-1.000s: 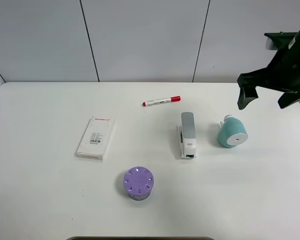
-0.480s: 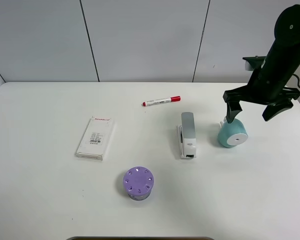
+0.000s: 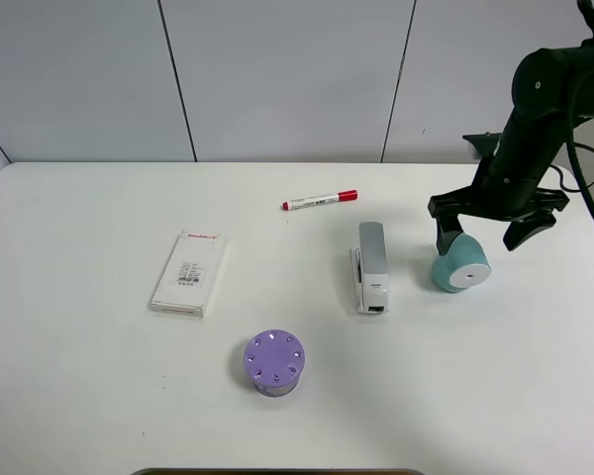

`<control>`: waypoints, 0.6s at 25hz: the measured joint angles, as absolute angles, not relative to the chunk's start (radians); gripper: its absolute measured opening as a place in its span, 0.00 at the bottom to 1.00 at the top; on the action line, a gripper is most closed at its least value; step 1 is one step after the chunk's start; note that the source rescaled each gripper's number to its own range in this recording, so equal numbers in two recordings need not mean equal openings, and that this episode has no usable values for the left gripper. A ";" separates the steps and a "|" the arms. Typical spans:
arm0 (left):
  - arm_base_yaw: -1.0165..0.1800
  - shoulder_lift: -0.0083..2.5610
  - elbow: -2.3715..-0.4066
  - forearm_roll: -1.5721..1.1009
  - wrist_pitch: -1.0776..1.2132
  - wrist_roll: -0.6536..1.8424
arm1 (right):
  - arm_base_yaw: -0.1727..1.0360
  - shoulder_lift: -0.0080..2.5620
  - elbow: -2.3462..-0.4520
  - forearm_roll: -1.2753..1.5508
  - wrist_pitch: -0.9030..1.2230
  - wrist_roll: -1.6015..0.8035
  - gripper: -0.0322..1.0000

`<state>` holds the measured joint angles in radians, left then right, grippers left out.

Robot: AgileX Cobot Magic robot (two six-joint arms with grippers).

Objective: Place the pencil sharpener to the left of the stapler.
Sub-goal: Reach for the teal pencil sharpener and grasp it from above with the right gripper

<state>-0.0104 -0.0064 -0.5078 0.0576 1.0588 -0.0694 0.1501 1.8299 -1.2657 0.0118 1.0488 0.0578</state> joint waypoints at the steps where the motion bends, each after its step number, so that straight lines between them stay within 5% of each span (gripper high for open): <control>1: -0.010 -0.006 -0.508 0.058 1.059 -0.069 | 0.150 1.834 -1.266 0.012 1.044 0.058 1.00; 15: -0.010 -0.006 -0.508 0.058 1.059 -0.069 | 0.150 1.903 -1.266 0.011 0.996 0.058 1.00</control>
<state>-0.0104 -0.0064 -0.5078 0.0576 1.0588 -0.0694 0.1501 1.9028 -1.2657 0.0110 0.9958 0.0578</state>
